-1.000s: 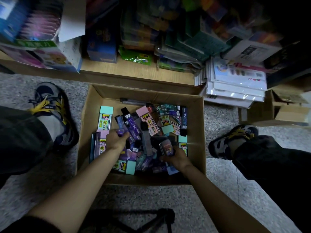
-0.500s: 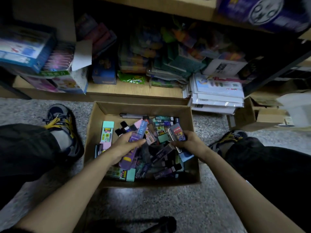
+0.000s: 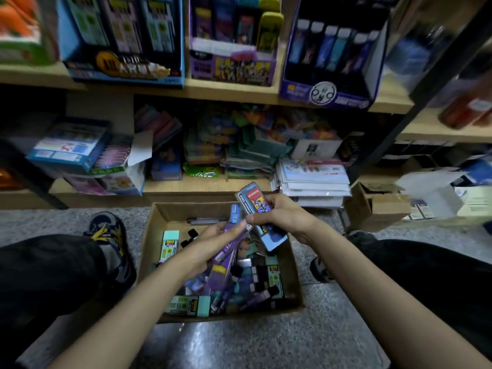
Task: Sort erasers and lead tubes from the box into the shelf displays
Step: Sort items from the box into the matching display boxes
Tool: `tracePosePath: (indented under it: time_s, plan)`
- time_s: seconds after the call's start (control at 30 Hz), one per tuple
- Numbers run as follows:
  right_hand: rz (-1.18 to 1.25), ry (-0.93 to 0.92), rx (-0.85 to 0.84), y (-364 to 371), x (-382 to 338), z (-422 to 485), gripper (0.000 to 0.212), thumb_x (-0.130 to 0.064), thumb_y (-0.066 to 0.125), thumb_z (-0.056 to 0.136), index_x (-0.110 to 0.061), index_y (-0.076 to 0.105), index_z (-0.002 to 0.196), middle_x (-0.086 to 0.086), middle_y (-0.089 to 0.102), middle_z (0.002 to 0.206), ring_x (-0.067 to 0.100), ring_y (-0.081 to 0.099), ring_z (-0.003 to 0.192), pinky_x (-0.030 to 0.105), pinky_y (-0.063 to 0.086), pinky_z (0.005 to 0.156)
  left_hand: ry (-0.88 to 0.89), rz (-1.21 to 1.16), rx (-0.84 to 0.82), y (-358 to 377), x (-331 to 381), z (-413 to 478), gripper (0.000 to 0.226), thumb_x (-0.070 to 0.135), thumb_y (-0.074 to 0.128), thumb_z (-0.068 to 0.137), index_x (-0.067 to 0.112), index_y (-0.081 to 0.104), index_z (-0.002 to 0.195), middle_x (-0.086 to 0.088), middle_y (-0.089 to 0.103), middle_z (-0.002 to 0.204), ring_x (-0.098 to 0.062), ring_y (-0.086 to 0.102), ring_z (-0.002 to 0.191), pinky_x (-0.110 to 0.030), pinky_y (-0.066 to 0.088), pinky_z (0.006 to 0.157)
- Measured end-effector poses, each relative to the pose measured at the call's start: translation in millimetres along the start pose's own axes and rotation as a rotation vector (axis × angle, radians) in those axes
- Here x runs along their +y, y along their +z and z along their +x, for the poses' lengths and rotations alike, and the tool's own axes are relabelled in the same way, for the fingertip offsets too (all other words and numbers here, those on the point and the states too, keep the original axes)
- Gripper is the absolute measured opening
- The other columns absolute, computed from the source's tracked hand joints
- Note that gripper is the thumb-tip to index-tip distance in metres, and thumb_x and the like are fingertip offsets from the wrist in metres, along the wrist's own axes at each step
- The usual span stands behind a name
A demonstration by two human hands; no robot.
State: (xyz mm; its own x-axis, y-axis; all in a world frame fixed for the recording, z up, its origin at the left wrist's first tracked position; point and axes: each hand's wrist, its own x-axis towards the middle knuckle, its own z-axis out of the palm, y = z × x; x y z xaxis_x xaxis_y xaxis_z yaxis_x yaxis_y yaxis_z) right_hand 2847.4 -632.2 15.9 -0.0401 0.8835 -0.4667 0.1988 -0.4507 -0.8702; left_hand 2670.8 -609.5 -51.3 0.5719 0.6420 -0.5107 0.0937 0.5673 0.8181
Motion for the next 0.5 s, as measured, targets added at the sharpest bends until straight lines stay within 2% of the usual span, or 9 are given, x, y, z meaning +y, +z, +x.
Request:
tracePosePath:
  time_s: [0.07, 0.17, 0.33, 0.43, 0.5]
  plan:
    - [0.048, -0.035, 0.023, 3.0, -8.3, -3.6, 0.012, -0.003, 0.071, 0.079, -0.008, 0.062, 0.084, 0.003, 0.066, 0.07, 0.005, 0.061, 0.052, 0.017, 0.049, 0.051, 0.036, 0.0, -0.034, 2.8, 5.1, -7.1, 0.057, 0.034, 0.077, 0.062, 0.004, 0.058, 0.106, -0.012, 0.072, 0.079, -0.02, 0.067, 0.064, -0.03, 0.057, 0.06]
    - [0.05, -0.103, 0.088, 3.9, -20.8, -9.8, 0.017, -0.003, 0.072, 0.079, -0.006, 0.061, 0.091, 0.003, 0.064, 0.075, 0.005, 0.061, 0.057, 0.016, 0.049, 0.054, 0.073, -0.022, -0.012, 8.9, 17.3, -18.5, 0.048, 0.027, 0.074, 0.067, 0.004, 0.055, 0.104, -0.009, 0.069, 0.072, -0.017, 0.063, 0.056, -0.026, 0.053, 0.052]
    - [-0.004, -0.204, 0.174, -5.2, -49.5, -25.0, 0.021, -0.011, 0.076, 0.077, -0.01, 0.06, 0.091, -0.002, 0.063, 0.072, -0.001, 0.058, 0.054, 0.012, 0.046, 0.053, 0.244, -0.153, 0.217, 18.7, 56.1, -34.0, 0.017, 0.023, 0.065, 0.083, 0.013, 0.056, 0.093, 0.002, 0.065, 0.057, -0.009, 0.061, 0.049, -0.023, 0.052, 0.046]
    - [0.029, -0.272, 0.15, -6.2, -71.8, -31.6, 0.029, -0.01, 0.076, 0.077, -0.009, 0.06, 0.101, 0.003, 0.068, 0.085, 0.008, 0.063, 0.069, 0.019, 0.054, 0.067, 0.341, -0.184, 0.283, 23.3, 90.6, -42.8, 0.012, 0.024, 0.061, 0.088, 0.015, 0.054, 0.09, 0.005, 0.061, 0.052, -0.005, 0.058, 0.045, -0.025, 0.053, 0.044]
    - [0.057, -0.328, 0.16, -4.6, -88.3, -34.1, 0.036, -0.008, 0.075, 0.077, -0.007, 0.057, 0.109, 0.005, 0.068, 0.093, 0.013, 0.064, 0.077, 0.025, 0.054, 0.075, 0.4, -0.167, 0.289, 25.2, 113.7, -48.7, 0.011, 0.023, 0.059, 0.09, 0.015, 0.052, 0.09, 0.005, 0.059, 0.052, -0.004, 0.055, 0.042, -0.023, 0.052, 0.042]
